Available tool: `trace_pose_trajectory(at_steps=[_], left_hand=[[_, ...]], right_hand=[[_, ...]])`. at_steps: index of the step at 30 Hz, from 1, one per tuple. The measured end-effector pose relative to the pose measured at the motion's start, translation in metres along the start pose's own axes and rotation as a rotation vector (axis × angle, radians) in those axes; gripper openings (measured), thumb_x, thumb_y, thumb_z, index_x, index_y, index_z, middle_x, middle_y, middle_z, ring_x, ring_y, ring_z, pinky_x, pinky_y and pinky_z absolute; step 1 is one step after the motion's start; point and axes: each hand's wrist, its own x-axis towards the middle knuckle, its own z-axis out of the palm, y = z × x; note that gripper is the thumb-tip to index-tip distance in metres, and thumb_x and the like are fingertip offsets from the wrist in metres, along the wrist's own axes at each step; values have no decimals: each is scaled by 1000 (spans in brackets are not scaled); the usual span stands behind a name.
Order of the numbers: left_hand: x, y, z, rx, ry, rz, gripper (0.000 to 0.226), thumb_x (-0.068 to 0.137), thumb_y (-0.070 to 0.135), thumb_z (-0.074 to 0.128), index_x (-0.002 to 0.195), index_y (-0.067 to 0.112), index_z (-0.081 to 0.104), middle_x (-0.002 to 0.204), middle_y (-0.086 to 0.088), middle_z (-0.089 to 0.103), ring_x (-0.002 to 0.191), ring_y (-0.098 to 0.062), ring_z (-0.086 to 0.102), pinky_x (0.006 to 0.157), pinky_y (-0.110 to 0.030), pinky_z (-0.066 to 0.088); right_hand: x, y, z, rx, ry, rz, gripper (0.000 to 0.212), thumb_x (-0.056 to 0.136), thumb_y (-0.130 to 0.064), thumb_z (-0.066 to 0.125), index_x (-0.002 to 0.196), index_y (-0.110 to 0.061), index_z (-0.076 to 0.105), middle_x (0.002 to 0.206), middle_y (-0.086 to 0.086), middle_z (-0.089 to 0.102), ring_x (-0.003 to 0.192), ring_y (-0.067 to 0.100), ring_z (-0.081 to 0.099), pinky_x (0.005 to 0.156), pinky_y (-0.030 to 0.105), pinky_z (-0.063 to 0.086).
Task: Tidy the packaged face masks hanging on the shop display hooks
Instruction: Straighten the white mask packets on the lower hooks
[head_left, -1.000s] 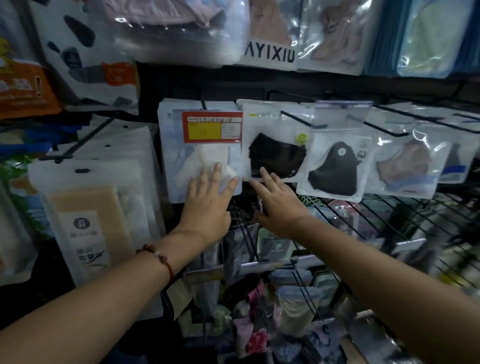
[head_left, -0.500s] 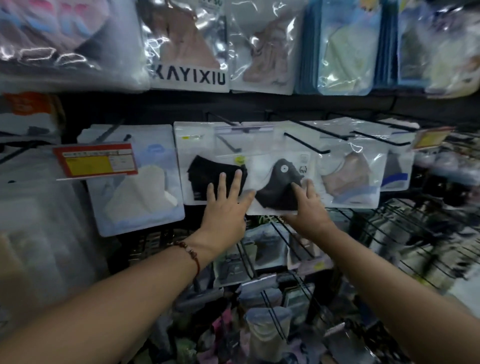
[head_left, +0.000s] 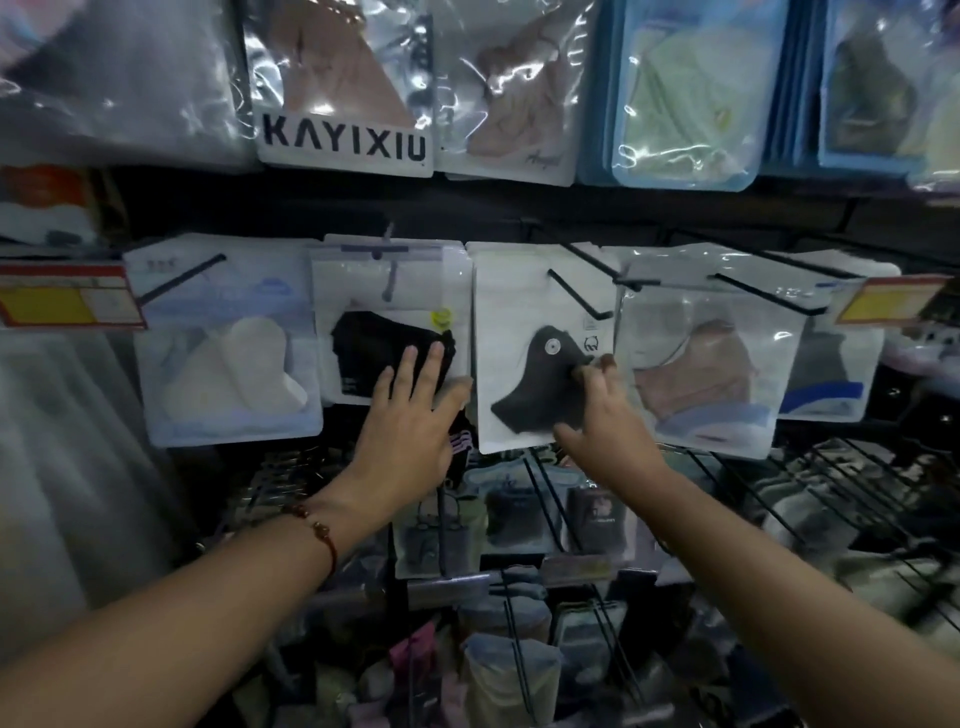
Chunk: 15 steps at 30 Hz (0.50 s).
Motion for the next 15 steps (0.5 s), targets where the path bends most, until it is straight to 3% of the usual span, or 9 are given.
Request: trace_pose_trajectory(at_steps=[2, 6, 15], left_hand=[[-4, 8, -1, -19, 48, 4, 82, 71, 24, 78, 147, 18, 46, 158, -23, 30, 143, -46, 32, 110, -59, 37], [-10, 27, -1, -25, 34, -14, 77, 80, 27, 72, 150, 21, 41, 161, -21, 23, 145, -44, 29, 112, -57, 35], [-13, 53, -2, -39, -38, -20, 81, 75, 22, 78, 148, 19, 45, 160, -23, 24, 145, -44, 29, 110, -58, 37]], right_hand=[[-3, 4, 2, 21, -26, -14, 69, 84, -27, 62, 144, -22, 29, 159, 10, 11, 137, 34, 34, 107, 48, 39], [-11, 10, 4, 41, 13, -76, 68, 86, -25, 62, 145, -23, 29, 164, 9, 0, 146, 30, 20, 114, 44, 33], [-27, 24, -10, 33, 48, -168, 74, 87, -24, 61, 150, -24, 23, 165, 4, -3, 150, 26, 7, 118, 45, 25]])
